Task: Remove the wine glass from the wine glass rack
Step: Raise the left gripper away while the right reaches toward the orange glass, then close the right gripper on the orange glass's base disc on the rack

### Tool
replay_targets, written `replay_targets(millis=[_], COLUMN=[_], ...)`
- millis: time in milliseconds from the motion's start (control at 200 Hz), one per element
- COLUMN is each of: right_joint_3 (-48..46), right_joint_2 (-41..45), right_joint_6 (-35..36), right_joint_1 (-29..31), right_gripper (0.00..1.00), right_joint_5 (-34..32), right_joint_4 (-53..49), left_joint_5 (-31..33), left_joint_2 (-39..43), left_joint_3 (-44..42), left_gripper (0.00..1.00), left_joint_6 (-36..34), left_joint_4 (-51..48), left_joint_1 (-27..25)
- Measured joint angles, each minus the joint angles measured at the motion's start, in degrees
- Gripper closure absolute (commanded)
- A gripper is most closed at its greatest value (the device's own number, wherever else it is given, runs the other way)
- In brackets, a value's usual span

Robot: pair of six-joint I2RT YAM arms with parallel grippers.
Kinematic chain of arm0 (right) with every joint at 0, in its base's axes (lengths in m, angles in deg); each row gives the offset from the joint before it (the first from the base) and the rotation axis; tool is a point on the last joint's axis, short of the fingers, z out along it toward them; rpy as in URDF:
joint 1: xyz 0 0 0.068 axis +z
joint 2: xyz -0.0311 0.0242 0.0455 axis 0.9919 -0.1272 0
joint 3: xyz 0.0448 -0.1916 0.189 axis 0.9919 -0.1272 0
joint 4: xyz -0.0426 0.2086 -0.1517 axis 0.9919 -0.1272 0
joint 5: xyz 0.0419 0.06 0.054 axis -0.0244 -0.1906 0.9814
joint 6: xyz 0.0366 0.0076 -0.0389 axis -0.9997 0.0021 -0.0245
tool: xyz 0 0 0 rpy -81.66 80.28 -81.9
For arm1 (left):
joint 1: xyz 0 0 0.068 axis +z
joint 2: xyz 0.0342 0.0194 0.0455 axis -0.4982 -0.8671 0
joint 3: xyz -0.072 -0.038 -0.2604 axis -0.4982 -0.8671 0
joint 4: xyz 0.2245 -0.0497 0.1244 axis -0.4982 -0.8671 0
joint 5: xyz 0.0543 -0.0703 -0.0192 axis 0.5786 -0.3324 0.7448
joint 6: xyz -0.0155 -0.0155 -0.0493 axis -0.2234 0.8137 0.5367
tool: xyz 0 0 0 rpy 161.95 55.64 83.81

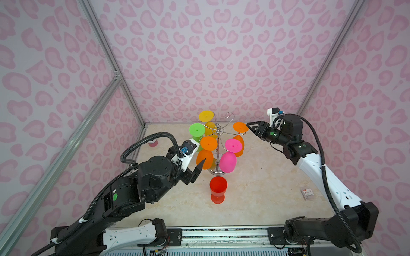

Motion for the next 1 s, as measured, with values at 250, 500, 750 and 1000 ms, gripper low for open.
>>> replay_targets(millis=[250,500,750,1000], right_joint_3=[2.2,3.6,3.5,1.6], right_joint_2=[-3.0,-4.3,-4.4,-4.7], right_joint_6=[0.0,-0.1,-1.7,-5.2], right_joint_1=[2.1,2.9,3.0,1.9], right_gripper=[0.50,0.65,0.81,0.91], right_joint_5=[-0.4,-0.5,-0.4,1.4], right_joint_4=[0.2,0.6,2.2,5.9], left_joint_5=[2.7,2.5,1.6,1.3], left_joint_2=[3.8,4.5,4.4,4.1], left_joint_3=[-4.0,-5.7,-6.6,-6.7], left_gripper=[0.23,0.24,0.24,0.24], left_joint_6=[1.8,2.3,2.6,2.6], left_joint_4=[8.0,9.1,9.7,10.2], left_joint_1=[4.8,5.7,6.1,6.4])
